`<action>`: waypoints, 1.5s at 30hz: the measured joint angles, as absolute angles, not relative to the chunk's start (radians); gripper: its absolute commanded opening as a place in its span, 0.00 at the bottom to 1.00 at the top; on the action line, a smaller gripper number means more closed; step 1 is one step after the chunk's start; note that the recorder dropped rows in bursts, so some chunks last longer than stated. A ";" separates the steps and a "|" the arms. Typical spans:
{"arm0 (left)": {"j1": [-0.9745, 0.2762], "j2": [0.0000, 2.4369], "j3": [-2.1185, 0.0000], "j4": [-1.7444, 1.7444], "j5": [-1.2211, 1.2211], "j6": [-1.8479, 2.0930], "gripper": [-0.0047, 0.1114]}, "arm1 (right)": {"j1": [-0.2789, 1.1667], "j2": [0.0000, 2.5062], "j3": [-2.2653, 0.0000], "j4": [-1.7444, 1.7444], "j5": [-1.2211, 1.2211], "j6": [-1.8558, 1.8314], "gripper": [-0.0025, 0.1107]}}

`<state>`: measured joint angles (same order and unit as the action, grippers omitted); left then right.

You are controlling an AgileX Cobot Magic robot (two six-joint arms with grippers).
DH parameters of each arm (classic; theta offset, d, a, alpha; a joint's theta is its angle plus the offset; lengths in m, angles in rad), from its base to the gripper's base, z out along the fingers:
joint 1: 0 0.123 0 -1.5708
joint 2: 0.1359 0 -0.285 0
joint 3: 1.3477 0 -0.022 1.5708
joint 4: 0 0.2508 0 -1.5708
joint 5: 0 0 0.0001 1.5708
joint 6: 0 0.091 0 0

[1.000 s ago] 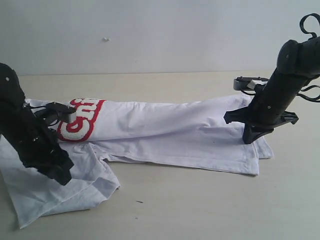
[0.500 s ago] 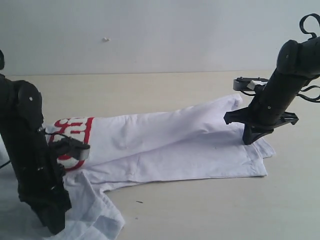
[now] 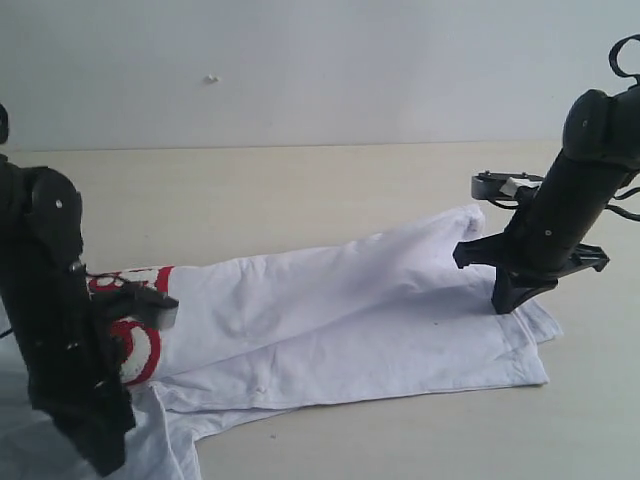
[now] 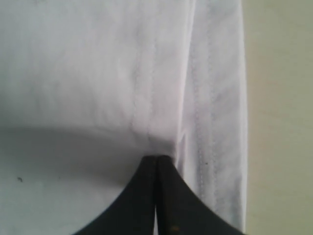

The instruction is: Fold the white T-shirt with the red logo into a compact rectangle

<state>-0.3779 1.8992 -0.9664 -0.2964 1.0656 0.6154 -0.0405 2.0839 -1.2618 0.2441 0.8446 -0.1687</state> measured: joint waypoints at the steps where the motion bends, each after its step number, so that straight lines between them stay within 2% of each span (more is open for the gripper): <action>1: -0.376 1.876 -0.977 -0.336 1.054 0.655 0.35 | -0.040 2.081 -1.256 0.242 0.850 -0.169 0.02; 5: -0.347 1.776 -1.010 -0.461 0.996 0.755 0.35 | -0.040 2.069 -1.248 0.230 0.867 -0.169 0.02; 9: -0.280 1.717 -1.014 -0.441 0.873 0.731 0.35 | -0.040 2.064 -1.242 0.221 0.871 -0.169 0.02; 17: -0.246 1.812 -1.012 -0.406 0.637 0.696 0.34 | -0.040 2.064 -1.242 0.221 0.867 -0.169 0.02; 30: -0.242 2.057 -1.220 -0.216 0.509 0.525 0.34 | -0.038 2.064 -1.242 0.221 0.863 -0.169 0.02; 38: -0.224 2.078 -1.320 -0.203 0.406 0.494 0.34 | -0.038 2.064 -1.242 0.216 0.859 -0.169 0.02; 45: -0.219 2.068 -1.324 -0.211 0.463 0.493 0.34 | -0.038 2.064 -1.247 0.209 0.859 -0.169 0.02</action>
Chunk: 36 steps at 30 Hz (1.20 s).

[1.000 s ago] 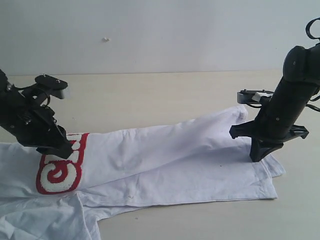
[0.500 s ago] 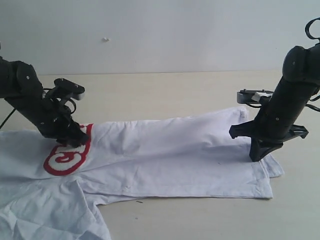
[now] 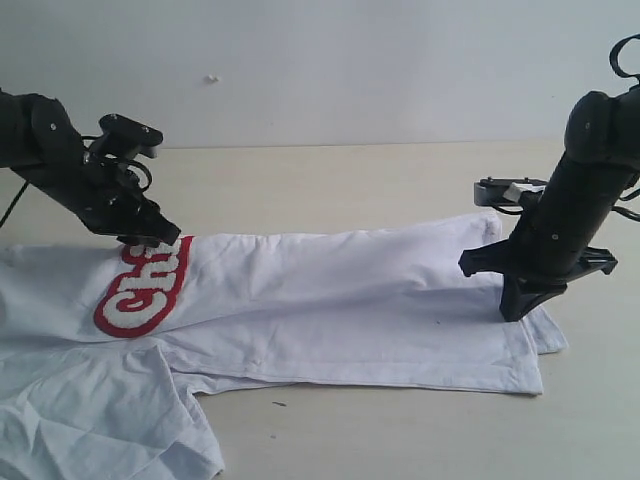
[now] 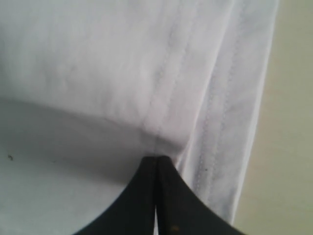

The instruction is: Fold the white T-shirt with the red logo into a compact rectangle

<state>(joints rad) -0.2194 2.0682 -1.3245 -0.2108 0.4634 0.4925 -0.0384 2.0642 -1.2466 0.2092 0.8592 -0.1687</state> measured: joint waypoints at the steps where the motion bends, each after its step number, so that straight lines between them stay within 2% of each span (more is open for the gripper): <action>1: -0.219 2.060 -1.324 -0.218 0.487 0.493 0.35 | -0.038 2.064 -1.252 0.204 0.859 -0.169 0.02; 7: -0.181 1.973 -1.324 -0.243 0.627 0.497 0.40 | -0.038 2.029 -1.294 0.188 0.859 -0.169 0.02; 11: -0.164 1.900 -1.323 -0.295 0.692 0.537 0.40 | -0.038 1.964 -1.311 0.188 0.859 -0.169 0.02; 14: -0.164 1.841 -1.298 -0.467 0.734 0.663 0.40 | -0.038 1.935 -1.313 0.195 0.849 -0.169 0.02; 20: -0.204 1.733 -1.189 -0.628 0.823 0.787 0.39 | 0.008 1.971 -1.313 0.281 0.729 -0.200 0.02; 26: -0.350 1.656 -1.042 -0.547 0.831 0.773 0.37 | 0.074 2.050 -1.313 0.292 0.617 -0.217 0.02; 31: -0.546 1.605 -0.951 -0.259 0.843 0.564 0.37 | 0.071 2.089 -1.324 0.262 0.489 -0.217 0.02; 36: -0.654 1.581 -0.881 -0.187 0.878 0.474 0.37 | 0.067 2.176 -1.404 0.249 0.479 -0.217 0.02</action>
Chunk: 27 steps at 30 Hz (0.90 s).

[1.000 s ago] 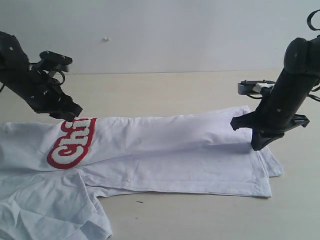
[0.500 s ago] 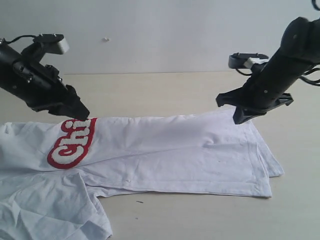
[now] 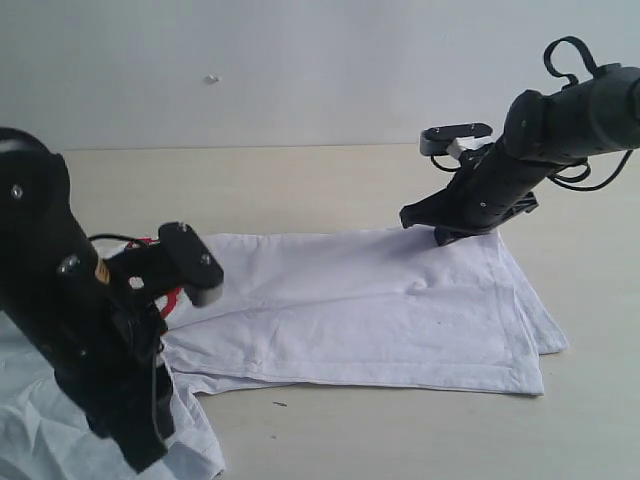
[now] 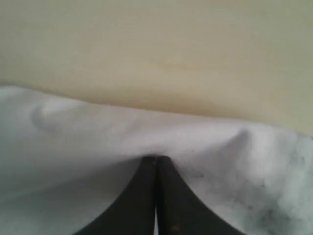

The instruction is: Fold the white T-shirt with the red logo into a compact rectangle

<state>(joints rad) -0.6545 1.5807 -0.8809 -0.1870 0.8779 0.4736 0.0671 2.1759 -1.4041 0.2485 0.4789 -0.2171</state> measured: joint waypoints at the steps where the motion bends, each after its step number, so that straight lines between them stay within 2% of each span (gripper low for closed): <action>1: -0.666 1.580 -0.866 -0.184 0.881 0.465 0.37 | 0.067 2.188 -1.418 0.240 0.478 -0.217 0.02; 10: -0.713 1.580 -0.796 -0.140 0.881 0.451 0.37 | 0.067 2.220 -1.511 0.180 0.478 -0.199 0.02; 13: -0.713 1.580 -0.796 -0.136 0.881 0.449 0.46 | 0.067 2.220 -1.515 0.161 0.476 -0.199 0.02; 15: -0.713 1.580 -0.796 -0.136 0.881 0.449 0.56 | 0.067 2.220 -1.515 0.158 0.476 -0.199 0.02; 18: -0.727 1.580 -0.784 -0.144 0.878 0.447 0.63 | 0.067 2.225 -1.515 0.158 0.478 -0.199 0.02; 24: -0.812 1.598 -0.723 -0.145 0.704 0.406 0.63 | 0.067 2.236 -1.515 0.155 0.491 -0.199 0.02; 27: -0.814 1.658 -0.716 0.012 0.634 0.236 0.63 | 0.067 2.236 -1.515 0.155 0.505 -0.199 0.02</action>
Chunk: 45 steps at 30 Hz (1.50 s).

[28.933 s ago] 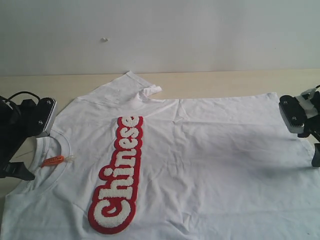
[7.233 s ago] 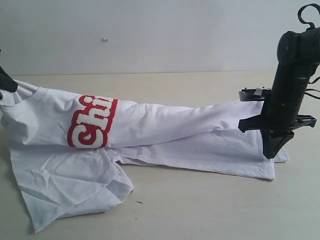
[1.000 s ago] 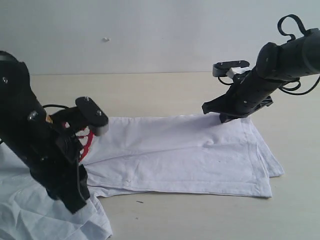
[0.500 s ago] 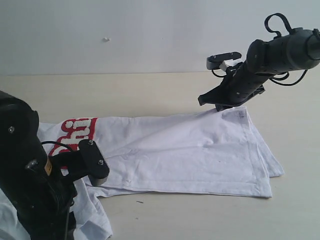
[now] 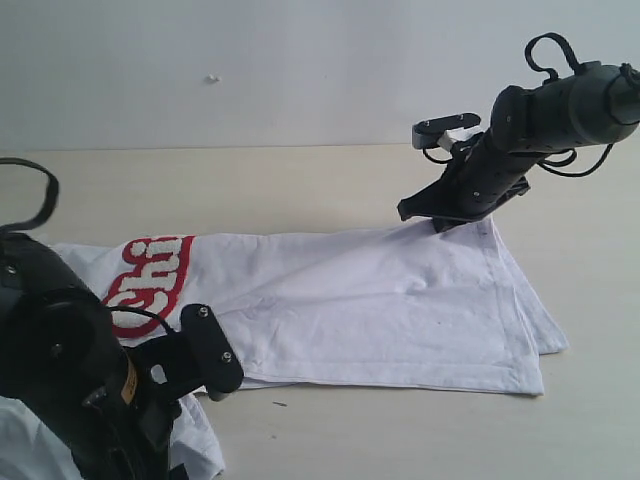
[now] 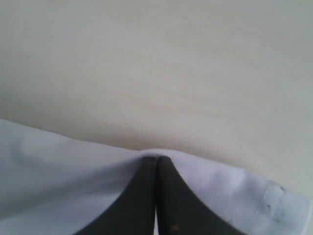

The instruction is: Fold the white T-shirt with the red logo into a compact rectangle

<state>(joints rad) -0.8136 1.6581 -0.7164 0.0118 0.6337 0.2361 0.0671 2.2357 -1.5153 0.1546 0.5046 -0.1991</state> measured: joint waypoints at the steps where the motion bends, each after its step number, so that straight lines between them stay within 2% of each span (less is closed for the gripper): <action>1: -0.814 1.671 -0.716 0.032 0.634 0.207 0.63 | 0.067 2.236 -1.515 0.155 0.509 -0.199 0.02; 10: -0.853 1.716 -0.716 0.037 0.621 0.138 0.62 | 0.067 2.236 -1.515 0.155 0.526 -0.199 0.02; 12: -0.855 1.716 -0.716 0.037 0.627 0.138 0.47 | 0.067 2.236 -1.515 0.155 0.526 -0.199 0.02; 14: -0.855 1.716 -0.716 0.053 0.627 0.129 0.36 | 0.067 2.236 -1.515 0.155 0.530 -0.199 0.02; 17: -0.855 1.720 -0.716 0.147 0.632 0.057 0.09 | 0.067 2.236 -1.515 0.155 0.542 -0.199 0.02; 18: -0.855 1.724 -0.716 0.187 0.643 0.022 0.04 | 0.067 2.236 -1.515 0.155 0.552 -0.199 0.02; 28: -0.855 1.669 -0.803 0.281 0.868 0.058 0.04 | 0.067 2.236 -1.515 0.155 0.572 -0.191 0.02; 33: -0.855 1.639 -0.861 0.515 0.912 0.084 0.04 | 0.067 2.236 -1.515 0.155 0.572 -0.188 0.02; 37: -0.855 1.639 -0.874 0.786 0.823 0.094 0.04 | 0.067 2.236 -1.515 0.155 0.574 -0.188 0.02; 43: -0.799 1.648 -0.874 1.149 0.498 0.097 0.05 | 0.067 2.236 -1.515 0.155 0.574 -0.188 0.02; 45: -0.758 1.663 -0.874 1.222 0.404 0.098 0.12 | 0.067 2.236 -1.515 0.155 0.574 -0.188 0.02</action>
